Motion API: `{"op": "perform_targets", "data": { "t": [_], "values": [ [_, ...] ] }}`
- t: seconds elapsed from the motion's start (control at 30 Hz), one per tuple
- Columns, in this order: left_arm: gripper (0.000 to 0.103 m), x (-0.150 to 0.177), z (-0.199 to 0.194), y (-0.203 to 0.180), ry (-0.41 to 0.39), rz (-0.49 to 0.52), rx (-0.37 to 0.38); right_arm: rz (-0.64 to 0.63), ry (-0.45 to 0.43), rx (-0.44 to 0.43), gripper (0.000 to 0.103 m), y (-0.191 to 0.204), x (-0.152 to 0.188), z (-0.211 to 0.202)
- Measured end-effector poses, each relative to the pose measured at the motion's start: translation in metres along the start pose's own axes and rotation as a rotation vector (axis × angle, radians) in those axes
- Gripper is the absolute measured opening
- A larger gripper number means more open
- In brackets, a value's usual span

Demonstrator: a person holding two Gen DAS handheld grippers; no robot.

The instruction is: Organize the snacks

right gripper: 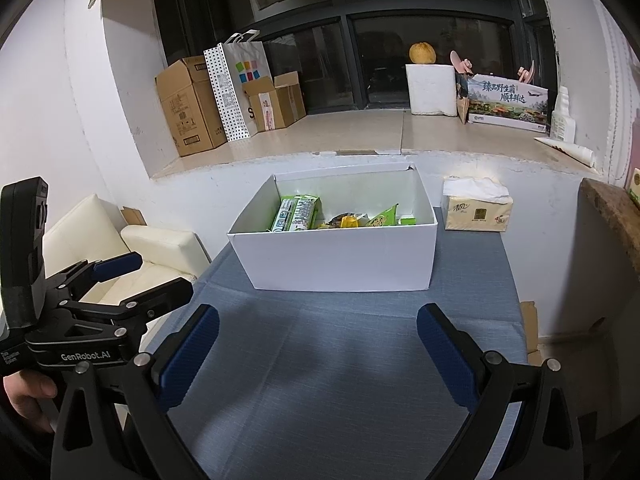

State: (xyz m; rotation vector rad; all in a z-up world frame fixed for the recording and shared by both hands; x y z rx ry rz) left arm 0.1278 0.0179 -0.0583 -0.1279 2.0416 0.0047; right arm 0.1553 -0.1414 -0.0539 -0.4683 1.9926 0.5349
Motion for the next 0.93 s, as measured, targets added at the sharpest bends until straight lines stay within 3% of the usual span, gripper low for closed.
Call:
{"op": "perform_targets", "data": {
  "t": [0.93],
  "values": [
    [0.103,0.001,-0.0015,-0.0022,-0.015,-0.015,0.032,-0.003,0.003,-0.004,0.103,0.002,0.0005,0.0008]
  ]
}}
Point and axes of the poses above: each gripper's, at about its wrist camera, not at the fingertips, and z roughly the way its jaws point, y to its left, x to its underside, the point moved 8 cm from there along z, roughly the way its jaws point, and after that the axes turned 12 degrees about -y, right-handed, at the moved point
